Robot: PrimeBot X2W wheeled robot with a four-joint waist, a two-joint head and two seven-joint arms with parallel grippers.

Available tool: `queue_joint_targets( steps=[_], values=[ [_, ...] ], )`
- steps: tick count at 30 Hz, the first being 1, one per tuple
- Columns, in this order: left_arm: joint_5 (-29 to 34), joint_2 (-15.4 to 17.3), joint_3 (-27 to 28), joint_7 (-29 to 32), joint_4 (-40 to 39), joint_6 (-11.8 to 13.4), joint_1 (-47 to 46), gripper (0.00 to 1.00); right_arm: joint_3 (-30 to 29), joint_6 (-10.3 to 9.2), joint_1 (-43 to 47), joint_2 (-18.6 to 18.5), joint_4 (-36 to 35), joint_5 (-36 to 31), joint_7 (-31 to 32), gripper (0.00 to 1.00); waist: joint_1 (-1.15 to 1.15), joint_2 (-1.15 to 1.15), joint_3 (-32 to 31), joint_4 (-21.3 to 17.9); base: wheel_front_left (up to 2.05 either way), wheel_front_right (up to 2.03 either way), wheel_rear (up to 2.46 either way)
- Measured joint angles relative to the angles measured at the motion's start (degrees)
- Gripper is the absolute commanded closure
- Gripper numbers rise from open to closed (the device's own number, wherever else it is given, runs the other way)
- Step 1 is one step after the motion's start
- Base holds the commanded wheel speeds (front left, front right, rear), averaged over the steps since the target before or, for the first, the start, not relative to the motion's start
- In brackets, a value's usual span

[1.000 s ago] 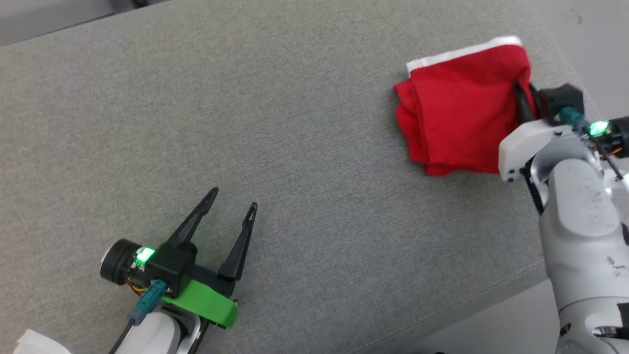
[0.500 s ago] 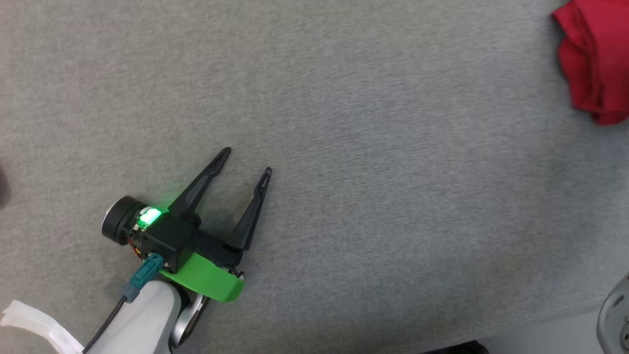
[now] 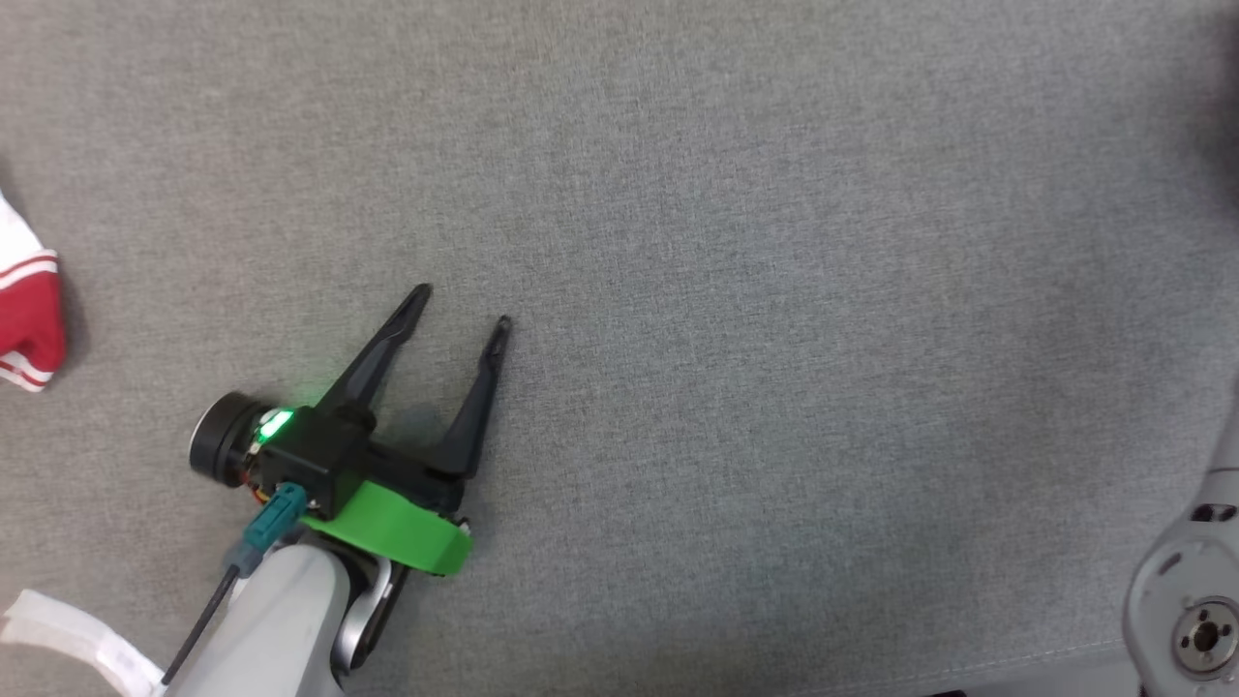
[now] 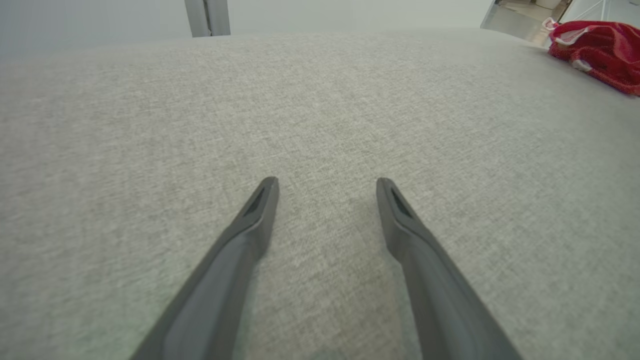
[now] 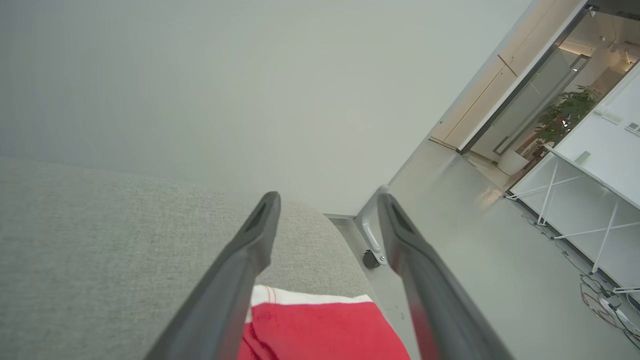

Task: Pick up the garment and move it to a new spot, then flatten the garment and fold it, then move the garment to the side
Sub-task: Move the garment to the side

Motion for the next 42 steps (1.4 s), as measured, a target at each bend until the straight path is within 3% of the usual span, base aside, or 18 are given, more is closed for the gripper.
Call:
queue_joint_targets(
  steps=[4,7,15,23,33,42],
  values=[
    [0.34,-1.34,4.01,0.05,2.33,0.0,1.93,0.0,6.58,0.0,0.38,1.51,3.02,5.23,-1.62,0.0,0.0,0.0,-3.22,-0.17,0.0,0.0,0.0],
    [0.87,-2.77,6.75,0.07,3.89,0.0,2.6,0.0,14.41,0.0,2.96,1.43,4.01,14.32,-1.72,0.0,0.0,0.0,-5.91,-0.26,0.0,0.0,0.0],
    [2.92,-5.52,14.62,0.07,9.04,0.0,5.94,0.0,28.47,0.0,16.14,1.55,2.64,31.86,-1.74,0.0,0.0,0.0,-13.25,0.31,0.0,0.0,0.0],
    [5.13,-6.88,19.47,0.05,12.78,0.0,9.16,0.0,33.42,0.0,28.14,1.65,1.85,40.64,-1.74,0.0,-0.01,0.0,-19.72,1.42,0.0,0.0,0.0],
    [7.73,-10.29,25.09,0.07,14.17,0.0,15.72,0.0,36.21,0.0,40.08,1.56,1.08,45.33,-1.74,0.0,-0.01,0.0,-27.42,2.32,0.0,0.0,0.0],
    [8.7,-11.88,27.18,0.07,12.21,0.0,19.58,0.0,37.34,0.0,44.82,1.59,-0.46,45.77,-1.74,0.0,-0.01,0.0,-32.82,2.53,0.0,0.0,0.0]
  ],
)
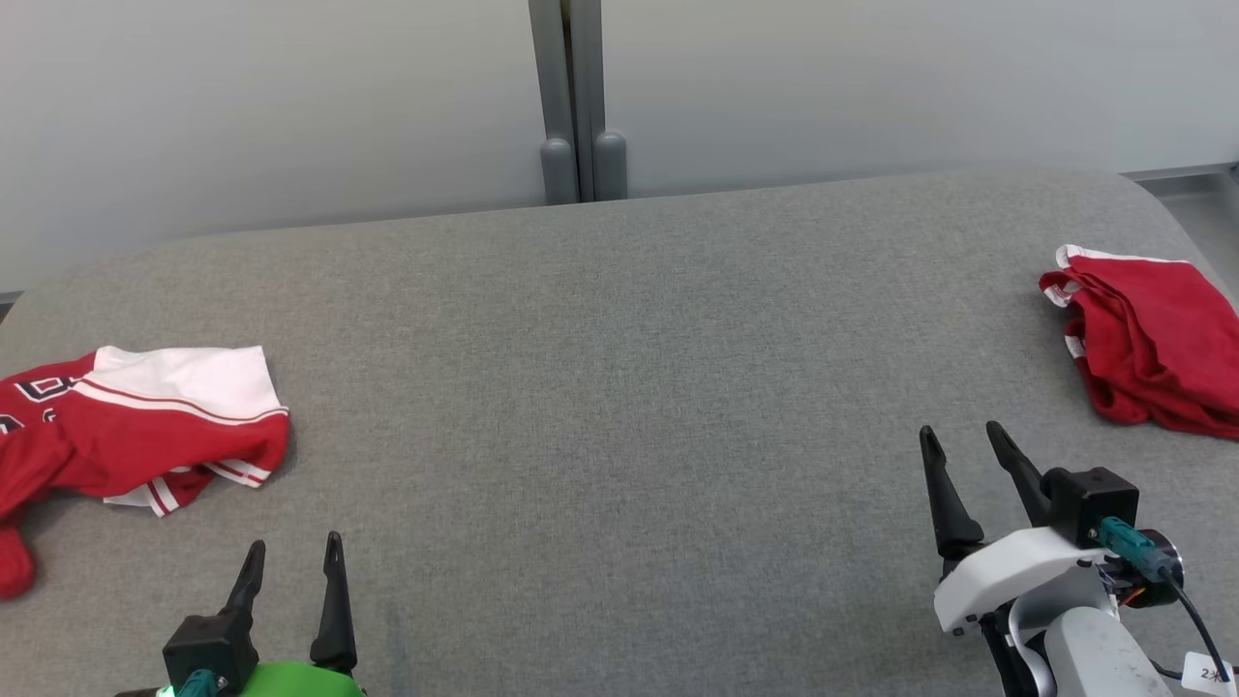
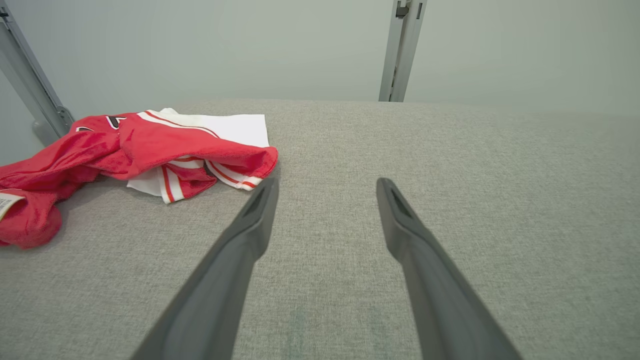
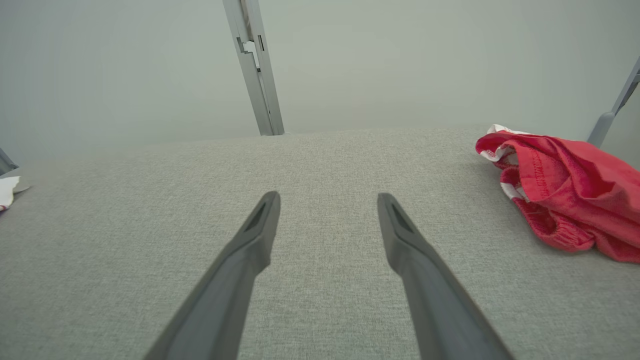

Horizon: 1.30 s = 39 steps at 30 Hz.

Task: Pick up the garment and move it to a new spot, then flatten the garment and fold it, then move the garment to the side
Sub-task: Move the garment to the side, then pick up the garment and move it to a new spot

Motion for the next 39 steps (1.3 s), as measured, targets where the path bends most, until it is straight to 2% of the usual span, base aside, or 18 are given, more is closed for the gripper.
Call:
queue_joint_targets(
  steps=[10,16,23,35,39],
  values=[
    [-0.01,-0.76,0.43,0.0,-0.25,0.0,0.37,0.0,0.18,0.0,0.7,-0.02,-0.82,0.03,0.0,0.0,0.0,0.01,-0.77,1.15,0.0,0.0,0.0],
    [-0.57,-0.92,1.37,0.0,0.9,0.0,-0.81,0.0,0.33,-0.01,-0.02,-0.03,-0.31,-0.11,0.0,0.0,0.0,0.0,0.08,3.72,0.0,0.0,0.0],
    [-1.3,-0.9,3.1,-0.01,2.58,0.0,-2.18,0.0,0.6,0.0,-1.25,-0.01,0.04,-0.18,0.0,0.0,0.0,0.0,1.38,10.04,0.0,0.0,0.0],
    [-1.18,-0.37,9.6,0.0,4.89,0.0,0.25,0.0,2.98,0.0,-1.54,-0.01,2.07,1.48,0.0,0.0,0.0,0.0,2.19,24.25,0.0,0.0,0.0],
    [-1.98,-0.36,11.04,0.0,4.92,0.0,0.86,0.0,4.42,0.0,-3.13,0.08,2.94,1.64,0.0,0.0,0.0,0.0,2.46,27.7,0.0,0.0,0.0]
  ],
)
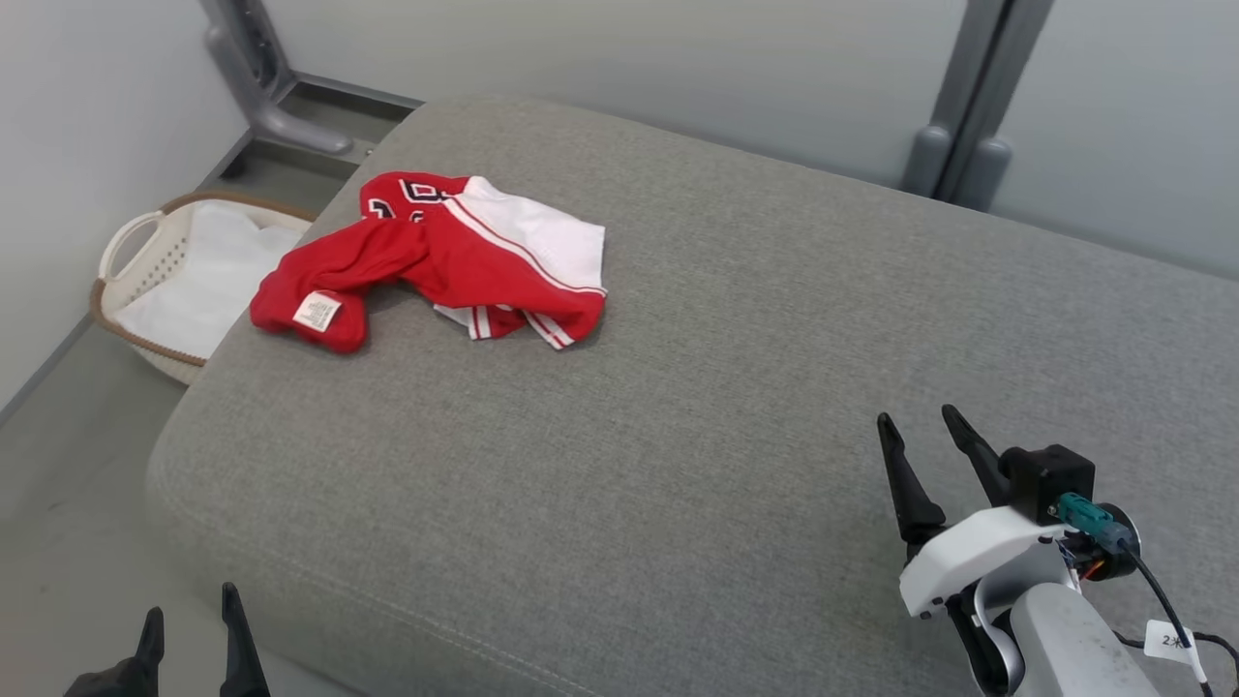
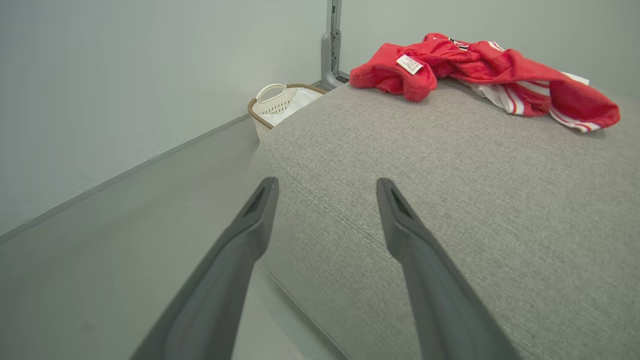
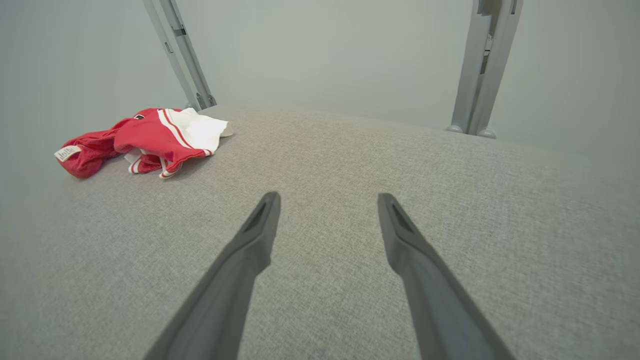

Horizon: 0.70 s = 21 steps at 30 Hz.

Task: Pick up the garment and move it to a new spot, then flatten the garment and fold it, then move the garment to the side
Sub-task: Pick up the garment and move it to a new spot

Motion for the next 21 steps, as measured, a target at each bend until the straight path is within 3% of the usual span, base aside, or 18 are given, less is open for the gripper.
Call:
queue_joint_targets(
  steps=[11,21],
  values=[
    [-6.31,1.94,-7.84,0.0,1.71,0.0,-3.97,0.0,-0.6,-0.01,-1.36,-0.02,-0.37,-2.11,0.0,0.0,0.0,0.0,3.33,2.1,0.0,0.0,0.0],
    [-22.45,11.29,-14.74,0.0,6.73,0.0,-21.34,0.0,-0.84,0.0,-8.15,-0.02,-3.76,-6.71,-0.01,0.0,0.0,0.0,10.62,-0.12,0.0,0.0,0.0]
  ],
)
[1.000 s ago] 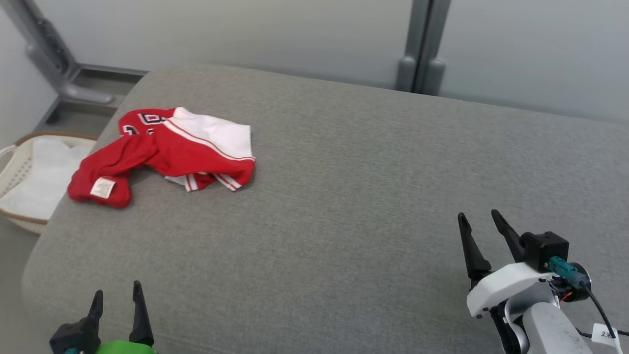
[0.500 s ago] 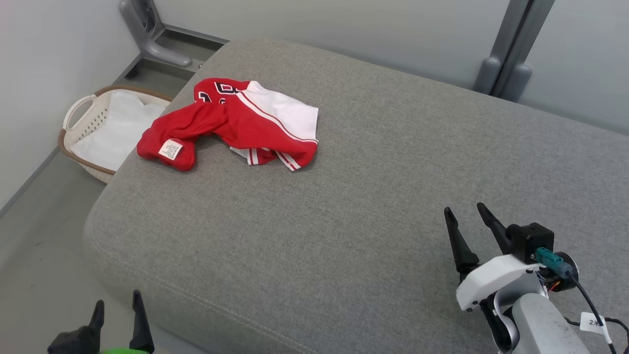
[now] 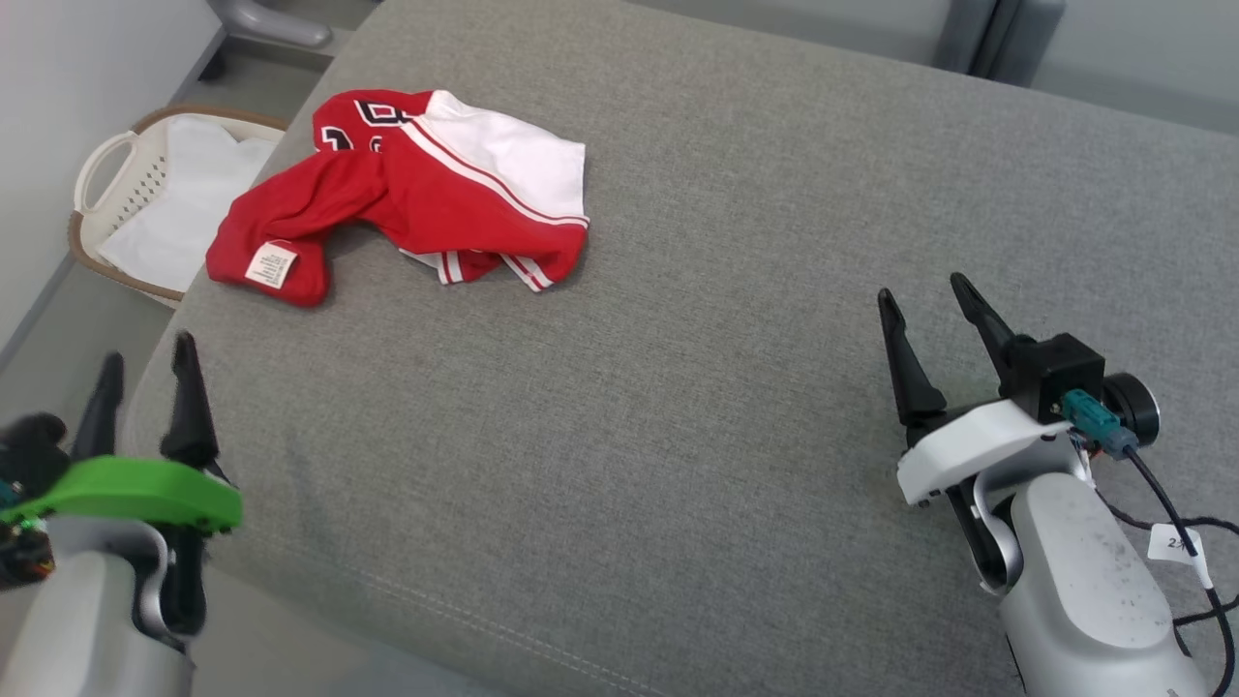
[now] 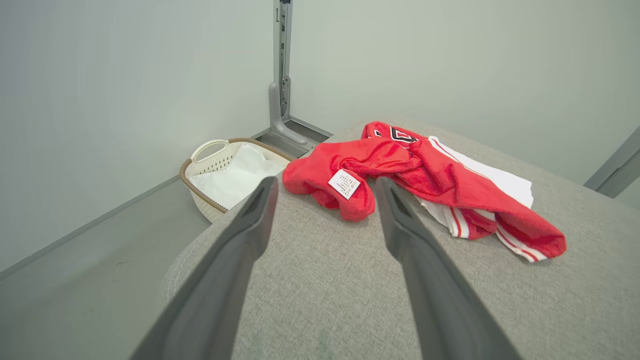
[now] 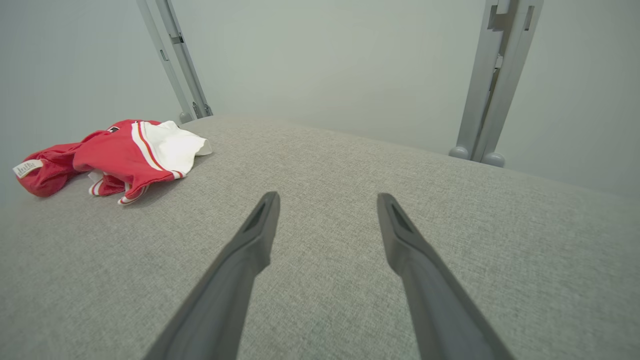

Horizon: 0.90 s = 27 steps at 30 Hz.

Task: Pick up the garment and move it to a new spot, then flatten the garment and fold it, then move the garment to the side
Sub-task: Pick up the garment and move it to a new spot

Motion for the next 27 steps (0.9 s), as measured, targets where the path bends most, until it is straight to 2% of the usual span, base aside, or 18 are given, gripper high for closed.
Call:
queue_joint_targets(
  steps=[4,13,20,27],
  values=[
    [-3.85,4.57,-3.11,0.0,2.12,0.01,-6.95,0.0,1.24,0.0,-2.93,0.04,-1.13,-1.13,0.0,0.0,0.0,0.0,3.6,-1.31,0.0,0.0,0.0],
    [-14.23,14.34,-14.57,0.0,8.48,0.01,-18.25,0.0,4.8,0.0,-8.45,0.01,-4.24,-2.75,0.0,0.0,0.01,0.0,11.24,-5.76,0.0,0.0,0.0],
    [-22.94,19.4,-24.32,0.0,11.57,0.01,-23.49,0.0,5.28,0.0,-10.06,-0.05,-6.57,-3.91,0.01,0.0,0.01,0.0,16.38,-9.95,0.0,0.0,0.0],
    [-31.59,22.39,-33.07,0.01,14.15,0.01,-25.99,0.0,5.59,0.0,-10.07,0.19,-9.71,-4.16,-0.14,0.0,0.01,0.0,19.99,-14.48,0.0,0.0,0.0]
  ],
)
